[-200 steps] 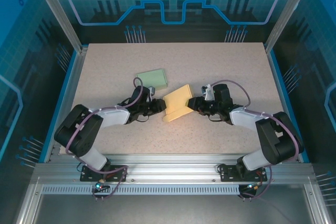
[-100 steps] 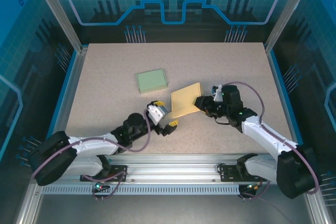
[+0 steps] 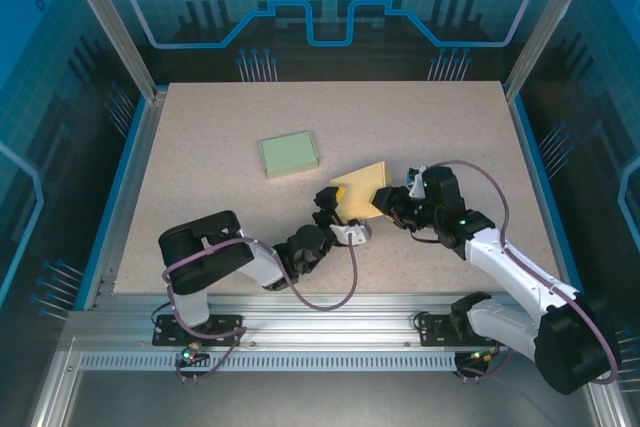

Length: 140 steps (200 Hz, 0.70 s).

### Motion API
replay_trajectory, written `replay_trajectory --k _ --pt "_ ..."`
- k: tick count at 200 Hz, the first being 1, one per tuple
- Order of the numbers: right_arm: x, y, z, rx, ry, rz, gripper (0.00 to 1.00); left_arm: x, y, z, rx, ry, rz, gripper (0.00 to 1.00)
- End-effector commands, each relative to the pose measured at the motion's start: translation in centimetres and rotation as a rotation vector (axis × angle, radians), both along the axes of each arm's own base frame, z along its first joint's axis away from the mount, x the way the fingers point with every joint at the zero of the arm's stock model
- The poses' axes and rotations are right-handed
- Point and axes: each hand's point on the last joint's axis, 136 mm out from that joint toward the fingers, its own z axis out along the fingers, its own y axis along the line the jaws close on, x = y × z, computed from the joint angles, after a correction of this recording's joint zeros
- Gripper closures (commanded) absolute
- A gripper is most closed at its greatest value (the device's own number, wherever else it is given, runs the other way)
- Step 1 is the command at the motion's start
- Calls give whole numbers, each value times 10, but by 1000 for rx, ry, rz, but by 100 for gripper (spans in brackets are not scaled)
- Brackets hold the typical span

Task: Fold the paper box

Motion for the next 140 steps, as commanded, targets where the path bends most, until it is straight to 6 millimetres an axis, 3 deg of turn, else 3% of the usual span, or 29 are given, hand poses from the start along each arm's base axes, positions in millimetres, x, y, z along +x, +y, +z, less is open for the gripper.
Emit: replay_trajectory --k 1,53,102,140 --pt "-6 3 -2 1 21 8 60 11 4 35 -78 -89 84 1" --pt "-6 4 -2 3 22 7 58 22 6 33 -32 -114 161 6" --pt "-5 5 -4 -1 29 8 57 27 5 34 40 -154 187 27" --pt "-5 4 -6 -11 34 7 55 26 8 38 47 -163 196 49"
